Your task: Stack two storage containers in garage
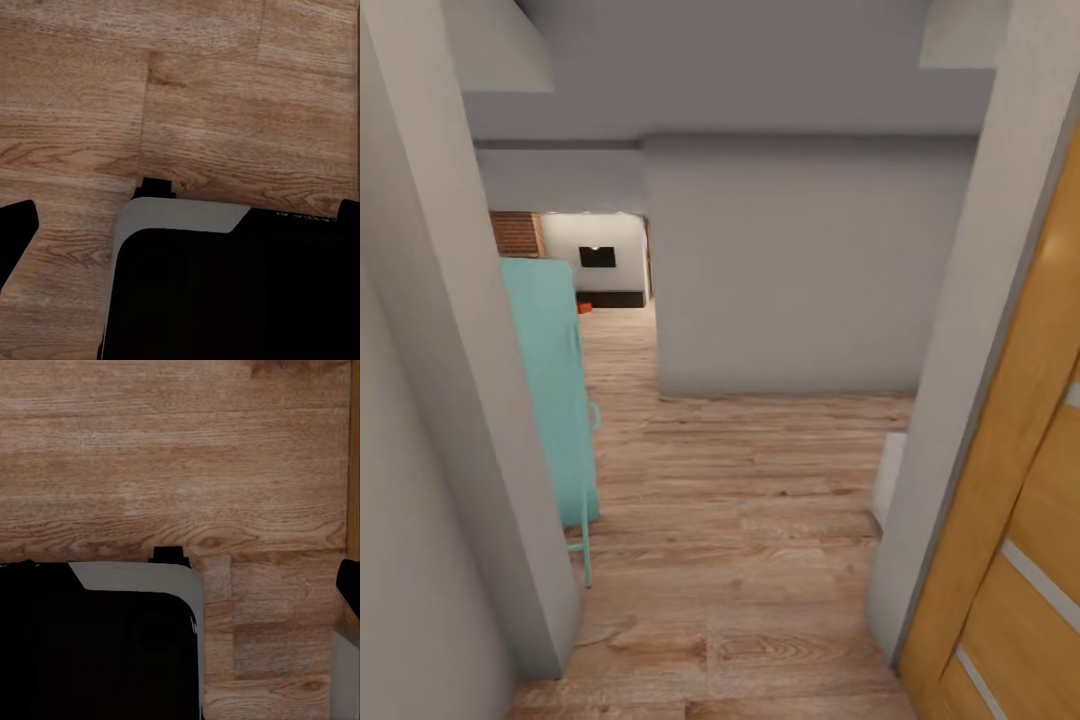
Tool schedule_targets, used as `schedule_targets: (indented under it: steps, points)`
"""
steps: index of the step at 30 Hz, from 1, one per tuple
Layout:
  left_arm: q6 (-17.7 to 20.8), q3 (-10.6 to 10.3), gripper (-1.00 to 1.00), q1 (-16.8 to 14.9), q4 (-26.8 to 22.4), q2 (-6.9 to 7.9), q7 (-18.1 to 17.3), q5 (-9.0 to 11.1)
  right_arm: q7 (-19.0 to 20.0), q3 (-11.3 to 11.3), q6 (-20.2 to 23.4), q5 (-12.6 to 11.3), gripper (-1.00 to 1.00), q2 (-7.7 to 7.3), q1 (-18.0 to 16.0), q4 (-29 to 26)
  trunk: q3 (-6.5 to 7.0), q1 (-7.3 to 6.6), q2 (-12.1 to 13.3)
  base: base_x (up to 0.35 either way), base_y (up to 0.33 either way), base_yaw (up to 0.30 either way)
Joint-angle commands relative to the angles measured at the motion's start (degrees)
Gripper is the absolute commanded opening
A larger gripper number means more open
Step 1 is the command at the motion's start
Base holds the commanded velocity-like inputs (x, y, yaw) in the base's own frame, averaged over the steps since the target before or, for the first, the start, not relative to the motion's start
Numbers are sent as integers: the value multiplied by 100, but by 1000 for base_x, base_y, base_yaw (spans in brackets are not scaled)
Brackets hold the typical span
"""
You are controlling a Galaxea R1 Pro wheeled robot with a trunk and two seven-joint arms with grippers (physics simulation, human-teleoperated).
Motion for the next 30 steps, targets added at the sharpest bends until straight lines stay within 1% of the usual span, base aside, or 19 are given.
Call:
schedule_targets:
  steps: [1,30]
  points:
    - [-12,-35,100,-5,5,0,6,48,-9,3,-34,-6,100,1,-8,18,-8,4,-5,320,-5,0]
    - [-10,-36,100,-5,5,0,4,48,-43,3,-34,-6,100,1,-8,18,-8,4,-5,322,0,0]
